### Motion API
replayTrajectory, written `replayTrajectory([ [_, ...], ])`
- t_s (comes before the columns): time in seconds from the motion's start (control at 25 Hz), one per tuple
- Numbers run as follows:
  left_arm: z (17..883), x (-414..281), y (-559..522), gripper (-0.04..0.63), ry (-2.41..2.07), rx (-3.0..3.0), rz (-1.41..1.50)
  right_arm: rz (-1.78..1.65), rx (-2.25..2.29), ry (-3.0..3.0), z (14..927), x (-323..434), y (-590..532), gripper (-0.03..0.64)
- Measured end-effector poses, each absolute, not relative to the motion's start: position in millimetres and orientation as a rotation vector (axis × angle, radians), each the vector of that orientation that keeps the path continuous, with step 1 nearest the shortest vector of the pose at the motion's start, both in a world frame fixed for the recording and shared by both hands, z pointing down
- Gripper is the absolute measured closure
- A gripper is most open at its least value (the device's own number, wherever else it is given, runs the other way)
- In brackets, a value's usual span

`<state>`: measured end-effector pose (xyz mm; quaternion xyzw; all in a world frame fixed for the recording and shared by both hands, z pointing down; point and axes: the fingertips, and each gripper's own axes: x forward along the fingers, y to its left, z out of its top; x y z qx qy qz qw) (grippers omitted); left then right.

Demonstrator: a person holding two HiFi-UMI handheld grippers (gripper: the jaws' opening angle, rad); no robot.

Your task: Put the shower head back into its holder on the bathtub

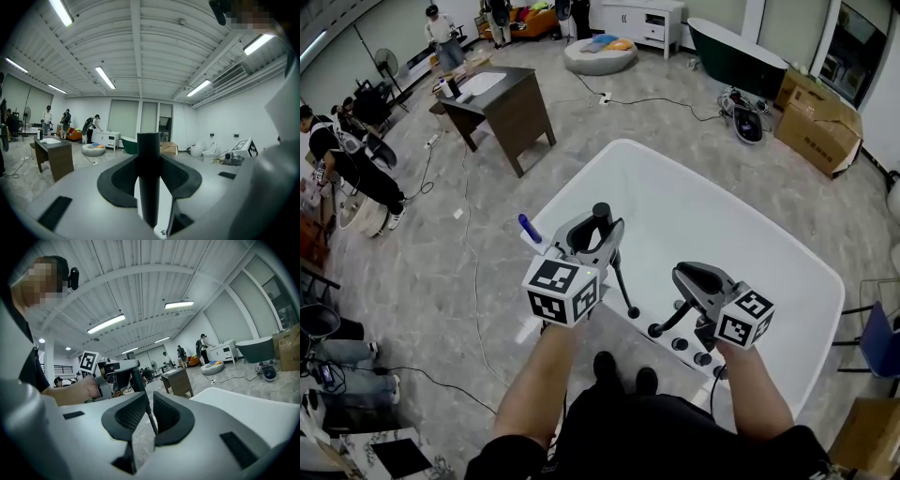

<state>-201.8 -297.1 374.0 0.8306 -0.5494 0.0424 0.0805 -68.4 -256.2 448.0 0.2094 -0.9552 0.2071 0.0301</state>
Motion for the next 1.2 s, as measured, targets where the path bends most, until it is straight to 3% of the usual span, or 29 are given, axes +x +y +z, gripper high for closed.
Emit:
replayTrajectory([
  [1.2,613.2,-157.8,-249.9,0.445,-1.292,2.249,0.552,0.889,0.713,-2.81,520.2,-44.9,-212.3,0.569],
])
